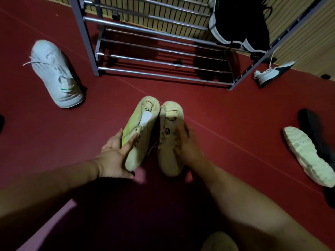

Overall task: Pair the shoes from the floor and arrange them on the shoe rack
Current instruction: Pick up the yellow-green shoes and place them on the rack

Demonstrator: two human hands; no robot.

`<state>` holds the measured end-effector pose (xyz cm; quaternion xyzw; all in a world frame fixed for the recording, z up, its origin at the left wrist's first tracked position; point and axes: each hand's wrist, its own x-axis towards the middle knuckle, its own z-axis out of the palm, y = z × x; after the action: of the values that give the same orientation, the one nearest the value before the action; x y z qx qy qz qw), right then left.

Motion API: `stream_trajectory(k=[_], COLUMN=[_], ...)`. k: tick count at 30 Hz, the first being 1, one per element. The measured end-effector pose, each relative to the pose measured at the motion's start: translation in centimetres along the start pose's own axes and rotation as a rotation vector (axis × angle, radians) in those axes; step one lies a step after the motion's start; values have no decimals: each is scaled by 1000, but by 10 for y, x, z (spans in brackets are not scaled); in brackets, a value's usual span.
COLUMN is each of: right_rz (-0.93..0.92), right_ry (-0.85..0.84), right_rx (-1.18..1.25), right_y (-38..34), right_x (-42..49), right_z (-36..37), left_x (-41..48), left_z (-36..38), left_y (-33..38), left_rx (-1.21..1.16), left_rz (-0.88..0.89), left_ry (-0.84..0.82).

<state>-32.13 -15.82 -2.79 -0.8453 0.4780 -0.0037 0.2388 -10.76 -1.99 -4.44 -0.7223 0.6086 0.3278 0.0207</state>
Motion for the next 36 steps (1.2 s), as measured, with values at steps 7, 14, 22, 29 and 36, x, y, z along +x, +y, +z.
stream_trajectory(k=[7, 14, 22, 29, 36], right_rz=[-38, -22, 364, 309, 240], right_ry=[78, 85, 61, -36, 65], right_rx=[23, -20, 134, -68, 170], right_y=[-13, -11, 26, 29, 23], right_x=[-19, -37, -10, -4, -2], right_z=[8, 39, 23, 18, 14], left_x=[1, 6, 35, 37, 36], left_z=[9, 8, 7, 18, 20], left_y=[12, 24, 49, 69, 68], left_rx=[32, -124, -385, -310, -425], left_rz=[-21, -58, -194, -357, -294], left_ry=[21, 92, 134, 287, 444])
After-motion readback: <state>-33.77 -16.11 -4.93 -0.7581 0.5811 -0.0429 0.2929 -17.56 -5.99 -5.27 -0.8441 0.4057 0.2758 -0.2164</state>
